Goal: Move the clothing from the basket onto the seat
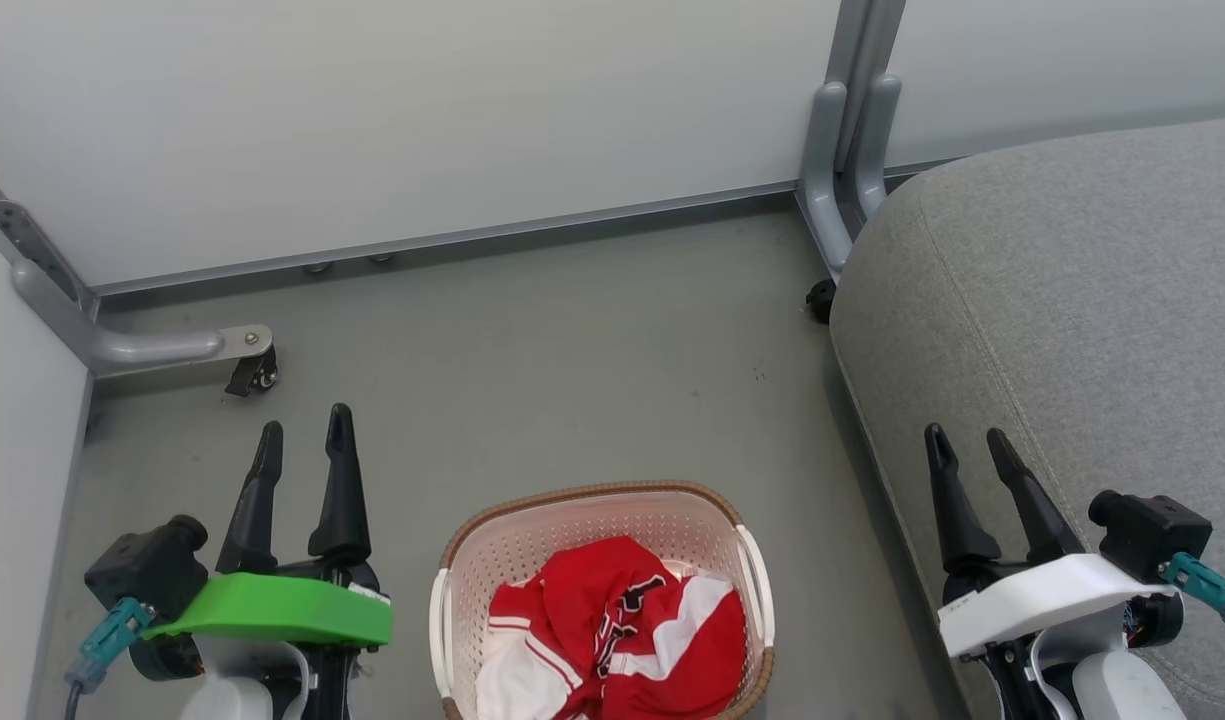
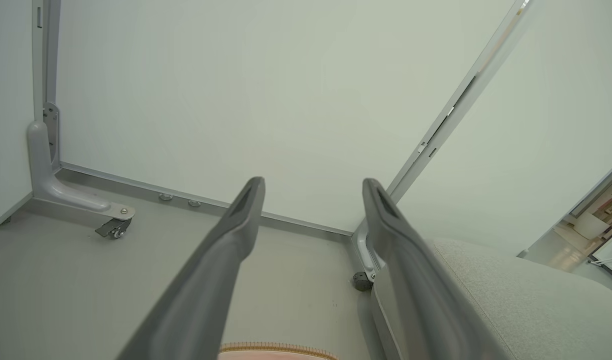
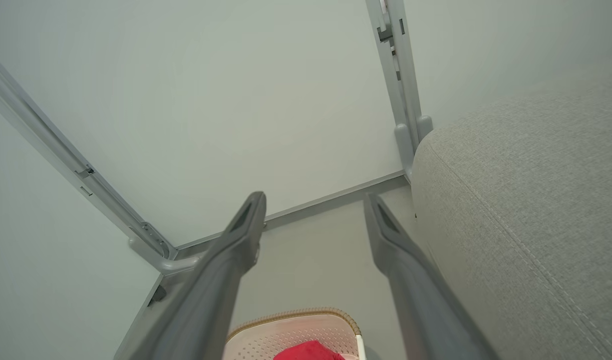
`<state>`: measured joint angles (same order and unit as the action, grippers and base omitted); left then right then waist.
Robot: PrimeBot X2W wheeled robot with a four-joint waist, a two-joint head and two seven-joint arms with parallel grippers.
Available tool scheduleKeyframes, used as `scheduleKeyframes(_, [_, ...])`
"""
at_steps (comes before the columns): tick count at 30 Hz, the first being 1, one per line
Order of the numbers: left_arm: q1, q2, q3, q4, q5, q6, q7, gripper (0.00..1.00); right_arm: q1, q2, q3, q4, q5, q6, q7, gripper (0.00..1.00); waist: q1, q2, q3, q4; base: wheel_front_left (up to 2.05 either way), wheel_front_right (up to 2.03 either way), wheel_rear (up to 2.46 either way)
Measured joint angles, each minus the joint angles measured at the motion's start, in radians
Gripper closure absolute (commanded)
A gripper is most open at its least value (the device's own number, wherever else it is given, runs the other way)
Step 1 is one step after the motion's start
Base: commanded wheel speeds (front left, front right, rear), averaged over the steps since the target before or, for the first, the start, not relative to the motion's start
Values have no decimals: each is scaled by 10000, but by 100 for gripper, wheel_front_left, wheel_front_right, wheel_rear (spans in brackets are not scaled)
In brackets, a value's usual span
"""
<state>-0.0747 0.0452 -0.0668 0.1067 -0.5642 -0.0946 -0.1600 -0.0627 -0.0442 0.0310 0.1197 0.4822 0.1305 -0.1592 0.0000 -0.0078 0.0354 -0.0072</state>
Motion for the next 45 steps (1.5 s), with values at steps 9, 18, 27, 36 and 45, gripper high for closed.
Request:
scheduleKeyframes(9, [35,4,-123,-33,754,29,-198,0,93,-8,88,-81,-892,0,-207,0,0,0,-57,-9,0,0,0])
scheduleKeyframes(18, [152,6,-219,56,1534,82,-416,0,120,-13,155,-75,-1653,0,-410,0,0,0,-90,-7,0,0,0])
scheduleKeyframes(27, [178,10,-268,98,2192,155,-587,0,125,-17,140,-119,-2405,0,-598,0,0,0,-73,-5,0,0,0])
scheduleKeyframes(36, [192,12,-316,123,2803,151,-763,0,135,-23,132,-182,-3095,0,-773,0,0,0,-98,-30,0,0,0])
scheduleKeyframes(45, [223,13,-374,182,3475,138,-915,0,186,-29,267,-261,-3797,2,-926,0,0,0,-120,-42,0,0,0])
